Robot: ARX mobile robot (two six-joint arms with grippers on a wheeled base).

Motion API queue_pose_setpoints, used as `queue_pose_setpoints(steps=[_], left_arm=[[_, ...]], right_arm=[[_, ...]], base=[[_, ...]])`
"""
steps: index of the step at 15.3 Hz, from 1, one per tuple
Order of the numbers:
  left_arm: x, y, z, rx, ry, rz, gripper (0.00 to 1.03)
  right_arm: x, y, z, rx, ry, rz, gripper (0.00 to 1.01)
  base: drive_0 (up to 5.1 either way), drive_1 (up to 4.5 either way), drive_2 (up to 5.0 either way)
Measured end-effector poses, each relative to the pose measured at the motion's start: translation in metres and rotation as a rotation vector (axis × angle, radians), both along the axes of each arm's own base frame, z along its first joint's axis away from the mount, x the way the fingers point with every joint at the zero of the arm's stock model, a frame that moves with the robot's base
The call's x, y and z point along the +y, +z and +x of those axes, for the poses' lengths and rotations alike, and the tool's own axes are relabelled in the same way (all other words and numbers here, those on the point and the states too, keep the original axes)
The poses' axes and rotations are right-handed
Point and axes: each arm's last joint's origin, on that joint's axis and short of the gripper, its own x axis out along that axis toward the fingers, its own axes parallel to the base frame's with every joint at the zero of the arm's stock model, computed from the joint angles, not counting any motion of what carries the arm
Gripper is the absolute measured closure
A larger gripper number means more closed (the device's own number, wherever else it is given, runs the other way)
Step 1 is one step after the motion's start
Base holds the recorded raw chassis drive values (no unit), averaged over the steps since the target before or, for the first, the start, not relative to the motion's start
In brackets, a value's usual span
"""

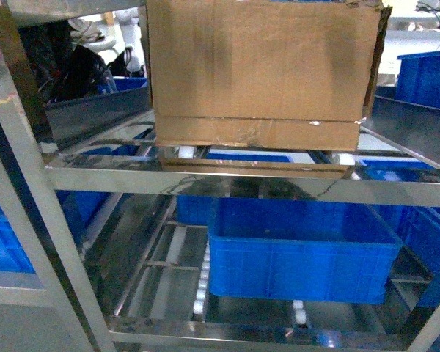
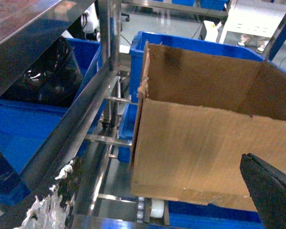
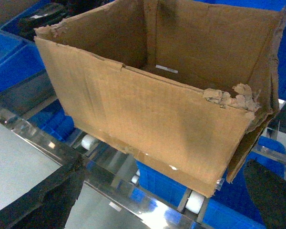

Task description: Sort boxes to right shelf from conveyor

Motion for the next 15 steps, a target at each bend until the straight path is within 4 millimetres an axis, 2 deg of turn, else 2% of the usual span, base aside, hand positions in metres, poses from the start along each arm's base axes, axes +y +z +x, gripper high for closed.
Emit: queue_pose_setpoints(steps=[3,4,6,10,11,12,13,14,15], left_arm=[[0.006,-0.009,-0.015,-0.003,-0.003,0.011,0.05],[0.012,-0.013,-0.024,-0.005,-0.005,0.015,0.05],[0.022,-0.028,-0.040,0.019,-0.022,0.028,0.05],[0.027,-0.031,-0.048,0.035,-0.043,0.015,0.05],[0.027,-0.029,-0.048,0.012,-0.042,0.016,0.06],[0.033,-0.034,-0.051,-0.143,-0.057,0.018,0.17],[0.051,-0.051,-0.070,-0.214,-0.050,0.065,0.30],[0.065,-0.062,-0.084,-0.269,-0.039,0.086,0.42],[0.077,-0.073,-0.098,-0.295,-0.031,0.102,0.56]], right_arm=[[-0.004,-0.003,-0.013,-0.021,0.028,0.019,0.03],[-0.005,-0.004,-0.024,-0.028,0.055,0.032,0.03],[-0.007,-0.011,-0.056,-0.018,0.132,0.017,0.03],[-0.015,-0.012,-0.057,0.024,0.106,0.010,0.03],[-0.009,-0.013,-0.055,-0.154,-0.027,-0.027,0.10],[-0.012,-0.023,-0.071,-0.305,-0.247,-0.050,0.23],[-0.020,-0.040,-0.093,-0.401,-0.416,-0.056,0.36],[-0.032,-0.053,-0.109,-0.463,-0.522,-0.047,0.49],[-0.037,-0.070,-0.125,-0.478,-0.546,-0.040,0.61]], base=[[0.0,0.00,0.0],[0.0,0.00,0.0],[0.0,0.00,0.0],[0.0,0.00,0.0],[0.0,0.00,0.0],[0.0,0.00,0.0],[0.0,0.00,0.0],[0.0,0.00,0.0],[0.0,0.00,0.0]])
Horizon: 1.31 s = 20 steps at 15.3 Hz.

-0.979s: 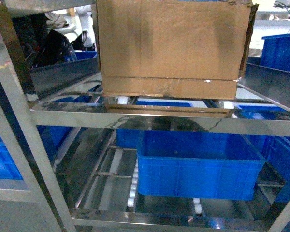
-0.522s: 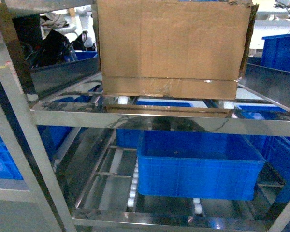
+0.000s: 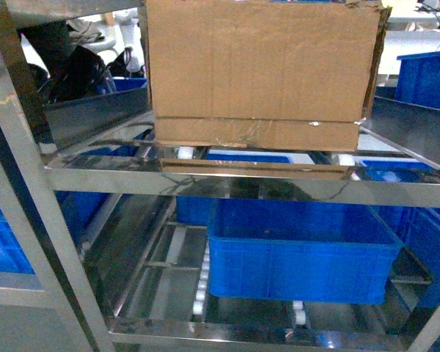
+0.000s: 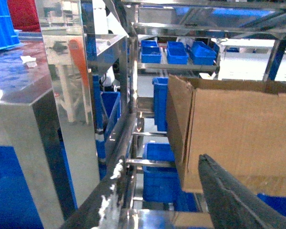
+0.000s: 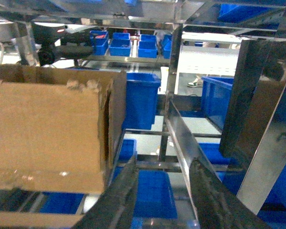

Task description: Sort boxes to right shelf from conveyor

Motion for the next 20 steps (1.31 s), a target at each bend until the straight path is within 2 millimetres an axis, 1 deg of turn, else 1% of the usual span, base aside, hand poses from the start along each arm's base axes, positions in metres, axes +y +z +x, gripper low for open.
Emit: queue_pose_setpoints(steps=[1,2,3,4,7,9,10,11,16,17,18,20], left_arm=[[0.006,-0.014,-0.011,0.014,-0.013,0.016,0.67],[0.013,-0.030,-0.024,0.037,-0.024,0.027,0.82],[0.021,-0.040,-0.035,0.040,-0.013,0.027,0.96],[0.027,-0.047,-0.046,0.034,-0.009,0.028,1.01],[0.036,-0.064,-0.069,0.039,-0.017,0.029,1.01],[0.041,-0.071,-0.080,0.037,-0.014,0.029,1.01],[0.049,-0.075,-0.085,0.037,-0.023,0.030,1.01],[0.053,-0.078,-0.090,0.039,0.000,0.029,1.01],[0.051,-0.088,-0.110,0.020,-0.018,0.030,1.01],[0.051,-0.092,-0.112,0.025,-0.018,0.030,1.01],[0.051,-0.092,-0.114,0.028,-0.018,0.030,1.01],[0.051,-0.090,-0.120,0.009,-0.018,0.030,1.01]], right_arm=[[-0.001,-0.017,-0.014,0.014,0.008,0.000,0.74],[-0.002,-0.033,-0.029,0.029,0.018,-0.001,0.89],[-0.007,-0.043,-0.043,0.030,0.021,0.000,0.99],[-0.015,-0.052,-0.055,0.029,0.011,0.001,0.99],[-0.016,-0.071,-0.082,0.035,0.007,0.001,0.99],[-0.016,-0.079,-0.096,0.036,0.007,0.001,0.99],[-0.016,-0.083,-0.102,0.037,0.007,0.001,0.99],[-0.016,-0.087,-0.108,0.039,0.008,0.000,0.99],[-0.015,-0.096,-0.131,0.036,0.013,0.000,0.99],[-0.016,-0.100,-0.134,0.001,0.013,0.000,0.99],[-0.016,-0.103,-0.136,0.033,0.013,0.001,0.99],[-0.015,-0.100,-0.142,0.011,0.013,0.000,0.99]], base=[[0.0,0.00,0.0],[0.0,0.00,0.0],[0.0,0.00,0.0],[0.0,0.00,0.0],[0.0,0.00,0.0],[0.0,0.00,0.0],[0.0,0.00,0.0],[0.0,0.00,0.0],[0.0,0.00,0.0],[0.0,0.00,0.0],[0.0,0.00,0.0],[0.0,0.00,0.0]])
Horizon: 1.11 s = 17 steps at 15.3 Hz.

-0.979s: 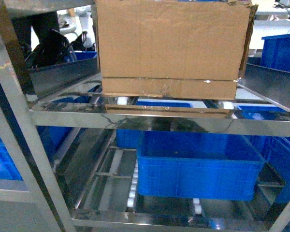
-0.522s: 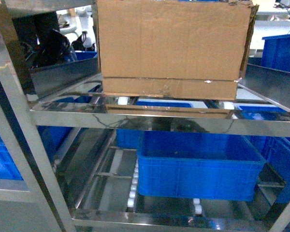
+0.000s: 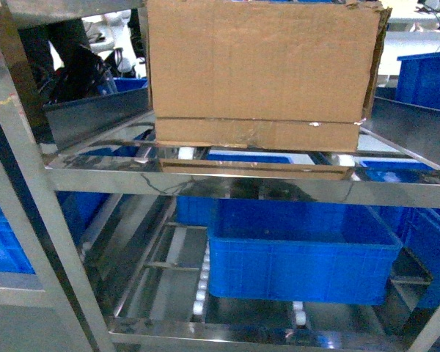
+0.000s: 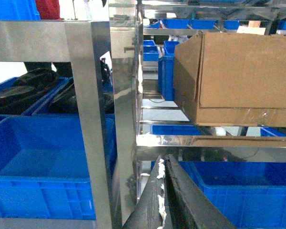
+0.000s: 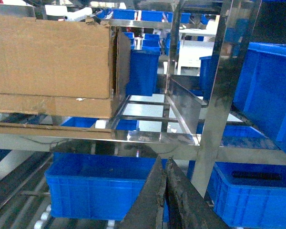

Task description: Sort boxes to right shelf from conveyor

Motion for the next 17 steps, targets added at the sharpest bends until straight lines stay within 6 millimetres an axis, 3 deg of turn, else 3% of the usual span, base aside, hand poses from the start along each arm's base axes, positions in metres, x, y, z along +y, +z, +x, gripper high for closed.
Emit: queue_pose_setpoints(steps=[10,11,13,17], left_arm=[[0.000,-0.008,-0.021,0.064,-0.001,0.000,1.01],[0.000,-0.002,-0.024,-0.002,0.000,0.000,1.01],[0.000,-0.005,-0.024,0.022,0.000,0.000,1.01],[0.000,-0.004,-0.024,0.021,0.000,0.000,1.01]], right_arm=[[0.000,0.000,-0.018,0.002,0.000,0.000,0.99],[0.000,-0.001,-0.019,0.011,0.000,0.000,0.99],[0.000,-0.001,-0.029,-0.009,0.000,0.000,0.99],[0.000,-0.003,-0.029,0.011,0.000,0.000,0.99]], base=[[0.0,0.00,0.0],[0.0,0.00,0.0],[0.0,0.00,0.0],[0.0,0.00,0.0]])
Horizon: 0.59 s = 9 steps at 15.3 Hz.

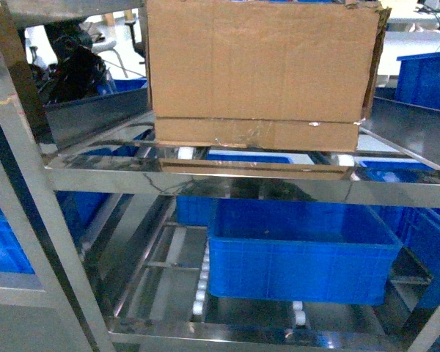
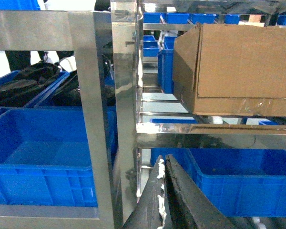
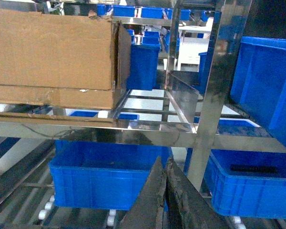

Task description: Sort boxes to right shelf from conveyor

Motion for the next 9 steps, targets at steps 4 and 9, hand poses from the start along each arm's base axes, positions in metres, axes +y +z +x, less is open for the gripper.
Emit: queue_pose_setpoints(steps=[4,9], left_arm=[[0.0000,0.0000,0.0000,0.000,0.000,0.000,1.01],[0.0000,0.0000,0.0000,0.000,0.000,0.000,0.85]], right_arm=[[0.0000,0.0000,0.0000,0.000,0.000,0.000,0.99],[0.0000,0.0000,0.0000,0.000,0.000,0.000,0.97]], base=[[0.0,0.00,0.0],[0.0,0.00,0.0]])
